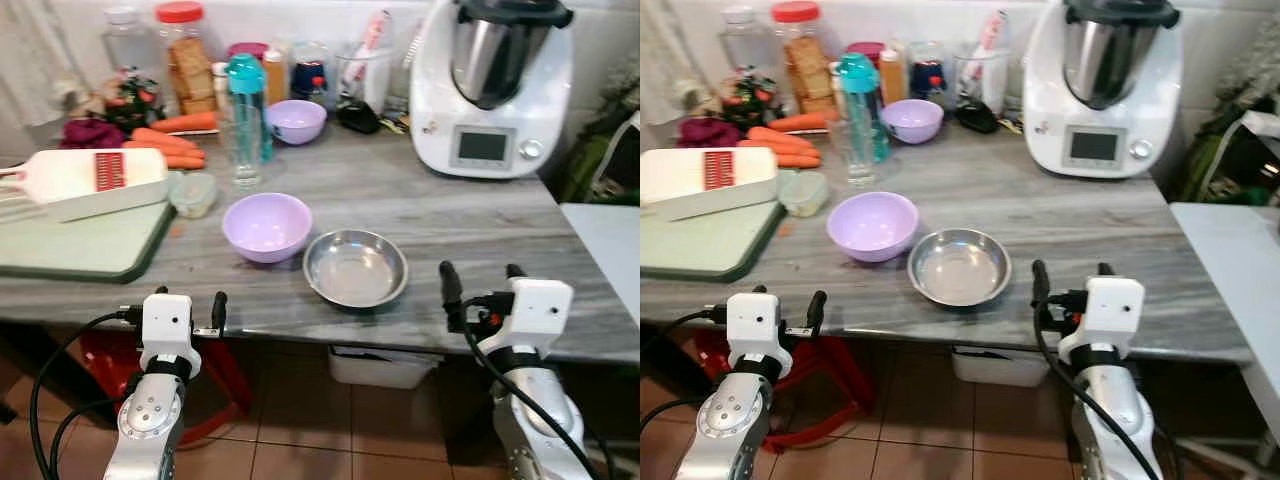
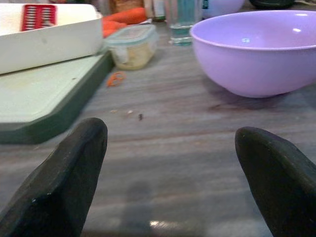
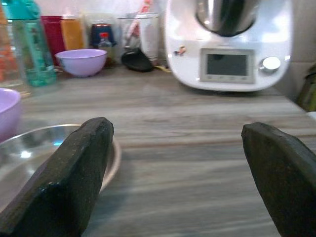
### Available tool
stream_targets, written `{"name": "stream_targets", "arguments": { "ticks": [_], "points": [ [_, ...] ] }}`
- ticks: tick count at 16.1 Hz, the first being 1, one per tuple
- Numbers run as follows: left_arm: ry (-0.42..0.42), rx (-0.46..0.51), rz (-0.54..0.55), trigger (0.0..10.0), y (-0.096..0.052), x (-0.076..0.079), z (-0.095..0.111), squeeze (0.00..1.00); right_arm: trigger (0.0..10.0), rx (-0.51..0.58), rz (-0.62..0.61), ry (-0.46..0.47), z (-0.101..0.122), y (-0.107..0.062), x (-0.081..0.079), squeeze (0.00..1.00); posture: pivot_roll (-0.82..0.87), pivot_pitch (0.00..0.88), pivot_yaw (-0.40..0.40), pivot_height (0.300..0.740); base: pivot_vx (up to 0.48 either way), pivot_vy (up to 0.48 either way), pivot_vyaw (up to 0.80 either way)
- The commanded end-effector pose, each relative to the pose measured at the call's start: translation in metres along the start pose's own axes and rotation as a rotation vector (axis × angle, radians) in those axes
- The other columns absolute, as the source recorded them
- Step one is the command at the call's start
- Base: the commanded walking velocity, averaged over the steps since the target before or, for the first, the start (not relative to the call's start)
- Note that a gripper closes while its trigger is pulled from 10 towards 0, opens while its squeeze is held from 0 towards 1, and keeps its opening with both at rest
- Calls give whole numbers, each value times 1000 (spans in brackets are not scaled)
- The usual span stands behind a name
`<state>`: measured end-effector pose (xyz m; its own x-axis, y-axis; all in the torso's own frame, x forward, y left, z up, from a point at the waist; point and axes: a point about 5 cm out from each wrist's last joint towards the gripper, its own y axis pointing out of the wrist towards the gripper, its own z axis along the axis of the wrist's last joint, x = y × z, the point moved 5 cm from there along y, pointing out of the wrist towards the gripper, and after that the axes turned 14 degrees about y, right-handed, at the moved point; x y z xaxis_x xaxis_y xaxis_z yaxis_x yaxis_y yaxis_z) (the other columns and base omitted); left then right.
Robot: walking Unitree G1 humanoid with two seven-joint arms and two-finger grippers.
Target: Setting the table
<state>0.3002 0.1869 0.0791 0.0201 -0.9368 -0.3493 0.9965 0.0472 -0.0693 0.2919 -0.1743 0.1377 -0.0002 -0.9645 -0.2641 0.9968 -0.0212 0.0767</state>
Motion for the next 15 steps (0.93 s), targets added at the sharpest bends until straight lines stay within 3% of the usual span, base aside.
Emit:
{"name": "stream_targets", "arguments": {
  "ticks": [1,4,7,15],
  "points": [
    [8,-12,7,10000,-1,-2,-1,0,10000,4,1,5,1,2,-1,0,10,0,1,740,-266,0,0],
    [10,-16,2,10000,-1,-1,-2,0,10000,2,6,7,0,5,-2,0,14,0,-2,740,-270,0,0],
    [19,-21,-2,10000,-2,1,-3,0,10000,8,-31,33,1,7,7,0,20,0,-5,740,-284,0,0],
    [28,-18,-13,10000,-2,1,-2,0,10000,5,-34,55,-1,10,7,0,20,0,5,740,-313,0,0]
  ]
}}
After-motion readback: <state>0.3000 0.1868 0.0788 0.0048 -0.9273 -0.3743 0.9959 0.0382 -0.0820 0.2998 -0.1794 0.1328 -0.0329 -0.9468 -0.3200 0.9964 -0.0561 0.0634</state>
